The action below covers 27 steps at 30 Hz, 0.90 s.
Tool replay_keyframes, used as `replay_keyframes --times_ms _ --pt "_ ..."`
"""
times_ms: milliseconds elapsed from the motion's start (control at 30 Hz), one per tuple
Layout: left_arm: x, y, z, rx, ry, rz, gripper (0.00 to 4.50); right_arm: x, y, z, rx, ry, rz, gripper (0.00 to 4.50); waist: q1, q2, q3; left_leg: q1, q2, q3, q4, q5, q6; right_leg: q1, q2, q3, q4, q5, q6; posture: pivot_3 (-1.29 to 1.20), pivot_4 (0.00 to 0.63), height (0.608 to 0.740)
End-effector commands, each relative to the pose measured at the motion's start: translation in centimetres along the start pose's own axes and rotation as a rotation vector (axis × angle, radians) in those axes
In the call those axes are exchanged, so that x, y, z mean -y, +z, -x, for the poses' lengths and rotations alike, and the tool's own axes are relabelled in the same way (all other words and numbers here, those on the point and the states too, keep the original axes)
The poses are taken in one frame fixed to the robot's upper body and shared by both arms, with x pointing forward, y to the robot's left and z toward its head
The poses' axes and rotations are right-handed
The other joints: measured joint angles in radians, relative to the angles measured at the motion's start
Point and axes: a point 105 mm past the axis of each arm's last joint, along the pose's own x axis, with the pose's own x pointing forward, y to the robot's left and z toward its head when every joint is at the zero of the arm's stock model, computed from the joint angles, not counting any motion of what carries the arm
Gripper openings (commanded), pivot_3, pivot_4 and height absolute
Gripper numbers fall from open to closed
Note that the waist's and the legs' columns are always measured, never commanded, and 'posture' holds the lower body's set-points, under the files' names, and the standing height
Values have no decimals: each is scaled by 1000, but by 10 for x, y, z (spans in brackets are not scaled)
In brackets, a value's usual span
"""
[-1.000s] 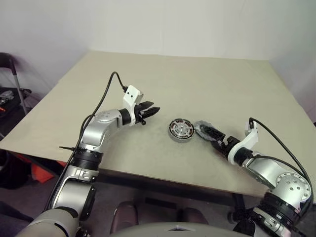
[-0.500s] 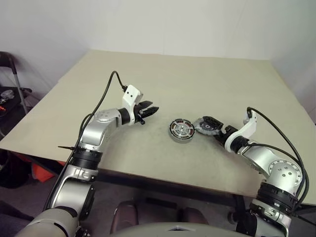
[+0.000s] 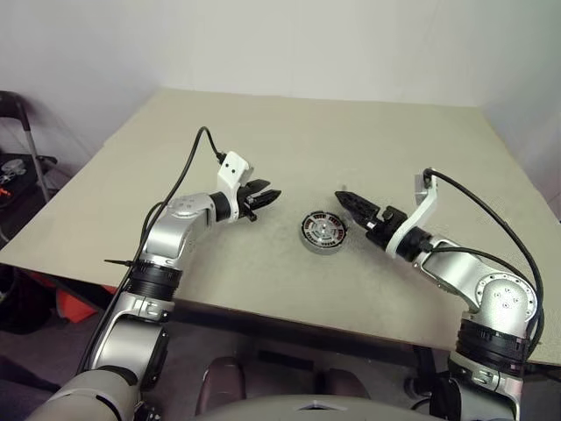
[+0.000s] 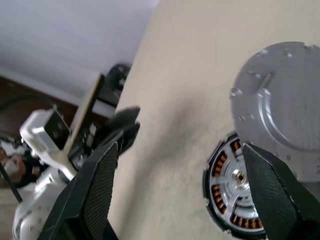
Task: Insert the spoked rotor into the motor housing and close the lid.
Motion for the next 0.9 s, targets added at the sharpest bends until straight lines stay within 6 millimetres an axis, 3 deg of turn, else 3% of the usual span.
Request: replay_keyframes --times_ms 33,167,400,667,900 --pt "-6 18 2 42 18 -45 2028 -9 1 -1 1 36 44 4451 0 0 0 0 0 0 0 0 0 0 0 0 0 -1 1 0 0 740" --pt "-9 18 4 41 26 -46 2028 -10 4 -2 3 27 115 4451 0 0 0 -1 0 0 0 0 0 0 0 0 0 -1 1 0 0 740" --pt "-9 17 3 41 29 -44 2028 -1 22 -6 63 -57 392 4451 2 -1 0 -2 0 -1 1 0 0 0 0 -1 0 0 0 0 0 740" --pt "-12 18 5 45 38 -46 2028 12 38 2 121 -105 442 4451 1 -1 0 -2 0 -1 2 -1 2 -1 0 -1 0 1 -1 0 0 740" --pt "-12 18 3 45 38 -46 2028 13 38 2 125 -103 448 4451 1 -1 0 -3 1 -1 6 -3 5 0 0 0 1 1 -2 0 0 740"
